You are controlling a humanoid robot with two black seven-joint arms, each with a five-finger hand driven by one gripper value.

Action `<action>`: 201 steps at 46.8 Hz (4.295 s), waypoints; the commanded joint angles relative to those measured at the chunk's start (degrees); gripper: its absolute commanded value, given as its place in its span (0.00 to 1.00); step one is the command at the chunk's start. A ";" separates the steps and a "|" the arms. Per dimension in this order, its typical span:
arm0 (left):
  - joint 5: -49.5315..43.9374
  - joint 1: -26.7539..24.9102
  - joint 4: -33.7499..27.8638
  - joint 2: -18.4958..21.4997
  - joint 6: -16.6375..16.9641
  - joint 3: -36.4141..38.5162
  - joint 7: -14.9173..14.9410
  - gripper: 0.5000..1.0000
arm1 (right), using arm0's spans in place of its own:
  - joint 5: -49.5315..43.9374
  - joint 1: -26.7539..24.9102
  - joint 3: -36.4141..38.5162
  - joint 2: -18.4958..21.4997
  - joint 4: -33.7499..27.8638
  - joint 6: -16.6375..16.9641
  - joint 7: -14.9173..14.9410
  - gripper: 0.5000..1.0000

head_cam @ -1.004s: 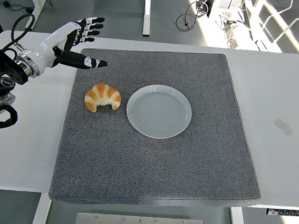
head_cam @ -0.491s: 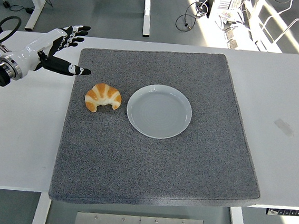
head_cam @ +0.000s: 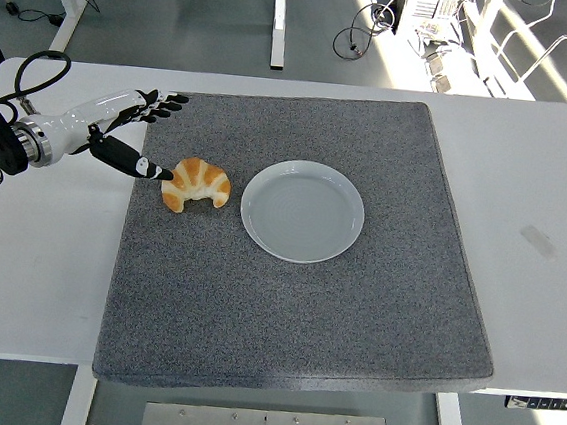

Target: Place the bread on the plate

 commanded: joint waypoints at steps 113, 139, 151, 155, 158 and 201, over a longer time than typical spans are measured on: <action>15.13 8.45 17.84 -17.41 3.04 -3.15 5.53 0.14 | 0.00 -0.01 0.00 0.00 0.01 -0.01 0.00 1.00; 14.95 4.76 16.88 -15.03 2.87 -8.77 5.44 0.00 | 0.00 -0.01 0.00 0.00 0.01 -0.01 0.00 1.00; 15.31 4.14 16.61 -15.21 2.69 -10.45 5.44 0.01 | 0.00 -0.01 0.00 0.00 0.01 -0.01 0.00 1.00; 15.31 4.05 15.91 -15.30 2.69 -10.45 5.35 0.01 | 0.00 -0.01 0.00 0.00 0.01 -0.01 0.00 1.00; 15.48 3.88 14.86 -15.30 2.69 -10.45 5.35 0.01 | 0.00 -0.01 0.00 0.00 0.01 -0.01 0.00 1.00; 24.36 5.89 13.71 -25.40 3.13 -14.32 6.23 0.01 | 0.00 -0.01 0.00 0.00 0.01 -0.01 0.00 1.00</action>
